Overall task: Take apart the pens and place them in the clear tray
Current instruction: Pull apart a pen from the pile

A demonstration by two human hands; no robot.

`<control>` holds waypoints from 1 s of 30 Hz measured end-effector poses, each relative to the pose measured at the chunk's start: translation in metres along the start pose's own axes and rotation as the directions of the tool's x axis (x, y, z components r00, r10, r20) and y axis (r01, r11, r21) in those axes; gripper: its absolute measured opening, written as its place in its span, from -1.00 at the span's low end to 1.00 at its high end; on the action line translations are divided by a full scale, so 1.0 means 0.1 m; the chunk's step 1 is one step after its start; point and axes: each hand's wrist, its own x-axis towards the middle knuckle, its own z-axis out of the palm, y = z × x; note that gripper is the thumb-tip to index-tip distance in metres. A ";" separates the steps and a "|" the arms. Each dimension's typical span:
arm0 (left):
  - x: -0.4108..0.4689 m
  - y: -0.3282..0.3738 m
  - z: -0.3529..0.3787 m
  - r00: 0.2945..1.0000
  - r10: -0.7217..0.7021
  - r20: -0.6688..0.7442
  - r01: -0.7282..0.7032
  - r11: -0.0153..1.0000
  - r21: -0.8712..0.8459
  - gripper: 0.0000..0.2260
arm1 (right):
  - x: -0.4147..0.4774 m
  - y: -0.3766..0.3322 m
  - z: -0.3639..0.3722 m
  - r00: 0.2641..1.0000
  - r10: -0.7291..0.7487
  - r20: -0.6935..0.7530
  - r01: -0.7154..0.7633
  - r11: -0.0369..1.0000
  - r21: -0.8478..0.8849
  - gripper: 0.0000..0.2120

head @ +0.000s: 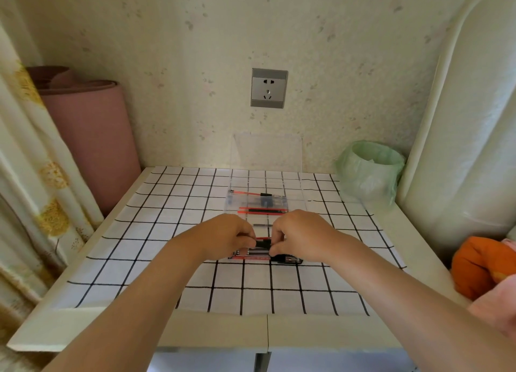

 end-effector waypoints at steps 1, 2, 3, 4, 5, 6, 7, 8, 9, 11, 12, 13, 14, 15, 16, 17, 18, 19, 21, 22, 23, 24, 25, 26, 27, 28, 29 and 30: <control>0.00 0.00 0.00 1.000 -0.005 0.011 0.005 1.000 0.018 -0.81 | 0.00 0.00 0.01 1.000 0.002 -0.003 -0.002 1.000 0.001 -0.78; -0.01 0.00 0.00 1.000 -0.006 0.019 0.005 0.999 0.039 -0.77 | -0.01 -0.01 0.01 1.000 0.007 -0.005 -0.007 1.000 0.008 -0.75; -0.01 0.00 0.00 1.000 -0.008 0.025 0.006 0.998 0.055 -0.74 | -0.01 -0.01 0.01 1.000 0.014 -0.005 -0.014 1.000 0.023 -0.71; -0.02 0.00 0.00 1.000 -0.008 0.027 0.007 0.998 0.065 -0.72 | -0.01 -0.01 0.02 1.000 0.021 -0.001 -0.021 0.999 0.041 -0.67; -0.02 0.00 0.00 1.000 -0.012 0.024 0.010 0.997 0.070 -0.71 | -0.02 -0.01 0.01 1.000 0.024 0.010 -0.025 0.998 0.053 -0.63; -0.03 0.00 0.00 1.000 -0.017 0.017 0.016 0.998 0.067 -0.70 | -0.02 -0.02 0.00 1.000 0.020 0.022 -0.021 0.998 0.054 -0.62; -0.03 0.01 0.00 1.000 -0.023 0.005 0.022 0.998 0.053 -0.69 | -0.02 -0.02 0.00 0.999 0.009 0.032 -0.011 0.999 0.045 -0.64; -0.04 0.01 -0.01 1.000 -0.030 -0.007 0.030 0.999 0.032 -0.70 | -0.02 -0.02 -0.01 0.999 0.000 0.034 -0.001 0.999 0.033 -0.69; -0.04 0.01 -0.01 0.999 -0.037 -0.019 0.037 0.999 0.008 -0.71 | -0.03 -0.02 -0.02 1.000 -0.005 0.028 0.005 1.000 0.025 -0.73; -0.05 0.02 -0.02 0.998 -0.044 -0.035 0.043 0.999 -0.015 -0.76 | -0.02 -0.01 -0.02 1.000 0.005 -0.009 -0.005 0.999 0.036 -0.78; -0.05 0.02 -0.02 0.998 -0.041 -0.042 0.041 0.999 -0.005 -0.79 | -0.02 -0.01 -0.02 0.999 0.016 -0.035 -0.014 0.999 0.046 -0.81; -0.06 0.03 -0.01 0.998 -0.034 -0.054 0.035 0.999 0.018 -0.83 | -0.01 0.00 -0.02 0.998 0.024 -0.063 -0.020 0.999 0.050 -0.83; -0.06 0.03 0.00 0.997 -0.022 -0.076 0.025 0.999 0.046 -0.88 | -0.01 0.00 -0.02 0.995 0.032 -0.090 -0.027 0.998 0.051 -0.84; -0.05 0.03 0.01 0.994 -0.001 -0.107 0.009 0.997 0.072 -0.91 | -0.01 -0.01 -0.02 0.993 0.039 -0.113 -0.034 0.998 0.052 -0.84; -0.05 0.03 0.01 0.990 0.020 -0.141 -0.007 0.996 0.094 -0.92 | -0.01 -0.01 -0.02 0.990 0.046 -0.132 -0.039 0.998 0.053 -0.85; -0.04 0.03 0.01 0.986 0.032 -0.165 -0.015 0.995 0.102 -0.92 | -0.01 -0.01 -0.02 0.987 0.051 -0.150 -0.043 0.998 0.055 -0.85; -0.04 0.03 0.01 0.985 0.031 -0.169 -0.015 0.995 0.096 -0.91 | -0.01 0.00 -0.03 0.985 0.055 -0.166 -0.046 0.997 0.059 -0.86; -0.03 0.03 0.00 0.988 0.022 -0.156 -0.010 0.997 0.080 -0.87 | -0.01 0.00 -0.03 0.982 0.058 -0.177 -0.047 0.997 0.065 -0.86; -0.02 0.03 0.01 0.993 0.002 -0.118 0.004 0.999 0.049 -0.80 | -0.02 -0.01 -0.04 0.981 0.061 -0.185 -0.047 0.996 0.076 -0.85; -0.02 0.04 0.01 0.994 -0.004 -0.110 0.009 0.999 0.040 -0.78 | -0.02 -0.01 -0.04 0.981 0.060 -0.183 -0.046 0.996 0.079 -0.85; -0.02 0.04 0.02 0.994 -0.008 -0.109 0.012 0.999 0.038 -0.76 | -0.02 -0.01 -0.04 0.982 0.056 -0.182 -0.042 0.996 0.078 -0.85; -0.01 0.05 0.03 0.993 -0.005 -0.116 0.010 0.999 0.042 -0.76 | -0.02 -0.01 -0.03 0.982 0.050 -0.182 -0.037 0.997 0.074 -0.85; -0.02 0.05 0.03 0.992 0.003 -0.130 0.003 0.999 0.049 -0.77 | -0.02 -0.01 -0.03 0.982 0.045 -0.183 -0.033 0.997 0.068 -0.85; -0.02 0.05 0.04 0.989 0.016 -0.149 -0.007 0.998 0.057 -0.80 | -0.02 0.00 -0.03 0.982 0.042 -0.183 -0.031 0.998 0.062 -0.85; -0.02 0.05 0.04 0.985 0.029 -0.170 -0.019 0.998 0.063 -0.83 | -0.02 0.01 -0.02 0.982 0.040 -0.183 -0.030 0.998 0.059 -0.85; -0.02 0.04 0.04 0.981 0.043 -0.189 -0.030 0.997 0.071 -0.85 | -0.01 0.02 -0.02 0.982 0.038 -0.182 -0.028 0.998 0.058 -0.84; -0.03 0.04 0.04 0.977 0.057 -0.203 -0.041 0.995 0.086 -0.87 | -0.01 0.03 -0.02 0.983 0.036 -0.181 -0.025 0.998 0.059 -0.84; -0.03 0.04 0.04 0.975 0.066 -0.214 -0.045 0.994 0.102 -0.88 | -0.01 0.04 -0.02 0.983 0.030 -0.180 -0.019 0.998 0.062 -0.83</control>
